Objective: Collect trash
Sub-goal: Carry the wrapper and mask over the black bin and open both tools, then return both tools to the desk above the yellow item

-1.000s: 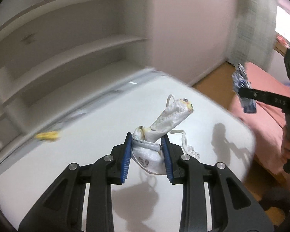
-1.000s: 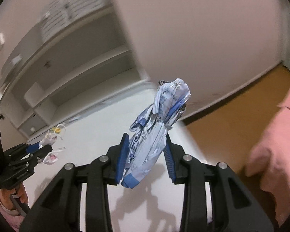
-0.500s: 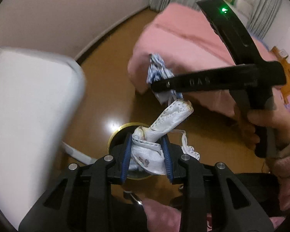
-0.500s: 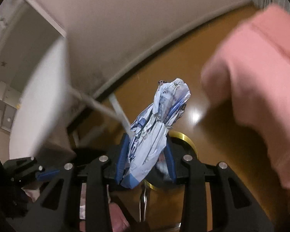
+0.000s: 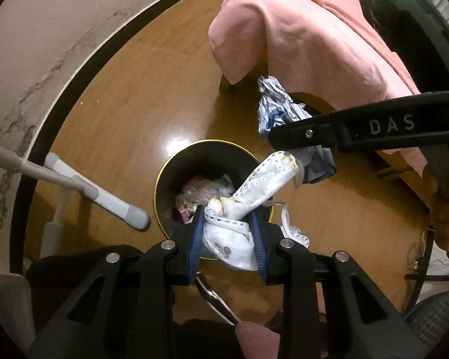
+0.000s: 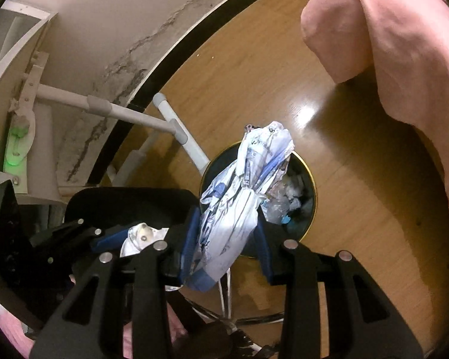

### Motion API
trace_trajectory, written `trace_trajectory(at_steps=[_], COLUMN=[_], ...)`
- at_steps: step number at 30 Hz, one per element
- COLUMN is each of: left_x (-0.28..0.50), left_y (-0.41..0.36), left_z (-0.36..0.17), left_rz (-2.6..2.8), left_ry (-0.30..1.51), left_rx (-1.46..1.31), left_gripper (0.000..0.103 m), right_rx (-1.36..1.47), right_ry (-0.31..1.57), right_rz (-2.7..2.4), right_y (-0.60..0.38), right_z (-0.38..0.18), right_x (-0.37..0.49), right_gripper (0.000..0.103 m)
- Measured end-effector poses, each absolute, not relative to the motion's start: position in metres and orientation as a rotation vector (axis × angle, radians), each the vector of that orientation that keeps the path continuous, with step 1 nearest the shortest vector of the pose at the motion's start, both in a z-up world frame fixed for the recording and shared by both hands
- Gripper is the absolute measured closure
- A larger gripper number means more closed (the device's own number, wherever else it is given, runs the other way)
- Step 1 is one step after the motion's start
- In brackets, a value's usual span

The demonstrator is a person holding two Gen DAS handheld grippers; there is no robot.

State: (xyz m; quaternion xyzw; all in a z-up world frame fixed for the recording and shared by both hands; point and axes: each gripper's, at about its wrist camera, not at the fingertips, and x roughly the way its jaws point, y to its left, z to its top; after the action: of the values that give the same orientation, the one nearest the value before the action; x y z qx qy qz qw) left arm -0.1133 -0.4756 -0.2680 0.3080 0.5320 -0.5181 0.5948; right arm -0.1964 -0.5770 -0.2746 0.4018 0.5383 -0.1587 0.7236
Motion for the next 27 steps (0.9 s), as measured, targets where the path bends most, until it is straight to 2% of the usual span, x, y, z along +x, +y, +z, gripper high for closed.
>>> trace_trajectory(at_steps=[6,8,9,10,11,17,20,23,27], left_x=[-0.116,-0.117,-0.119,-0.121,-0.124,-0.147,-0.163,-0.167,-0.149], left_y=[-0.470,-0.467,-0.466,-0.466,-0.465,-0.465,-0.463,-0.457,-0.430], left_z=[-0.273,-0.274,-0.273,-0.272,-0.271,-0.263,-0.232,-0.201,-0.145], left_rz=[-1.216,-1.233,-1.245,-1.251,-1.256,-1.287,-1.349,-1.392,-1.393], left_ry=[1.247,1.245,1.239,1.232,1.218,1.129,0.944,0.855,0.779], left_rx=[0.711,0.707,0.693,0.685,0.684,0.746,0.722,0.683,0.616], left_gripper=[0.072,0.060,0.040,0.016,0.010,0.008,0.008,0.008,0.008], right_rx=[0.889,0.900,0.917,0.942,0.953,0.924,0.882,0.738,0.564], right_ry=[1.197,1.194,1.192,1.195,1.199,1.105,0.975,0.833,0.757], right_rz=[-0.366,-0.366,-0.366,-0.370,-0.380,-0.514,-0.674,-0.793,-0.863], right_y=[-0.575,-0.574,-0.575,-0.576,-0.579,-0.599,-0.613,-0.614,-0.611], right_z=[-0.277,-0.277,-0.279,-0.281,-0.282,-0.264,-0.242,-0.211,-0.187], right_x=[-0.196,-0.196,-0.196,-0.197,-0.199,-0.212,-0.223,-0.234,-0.246], right_gripper=[0.067,0.064,0.048,0.019,0.011,0.010,0.010,0.007,0.007])
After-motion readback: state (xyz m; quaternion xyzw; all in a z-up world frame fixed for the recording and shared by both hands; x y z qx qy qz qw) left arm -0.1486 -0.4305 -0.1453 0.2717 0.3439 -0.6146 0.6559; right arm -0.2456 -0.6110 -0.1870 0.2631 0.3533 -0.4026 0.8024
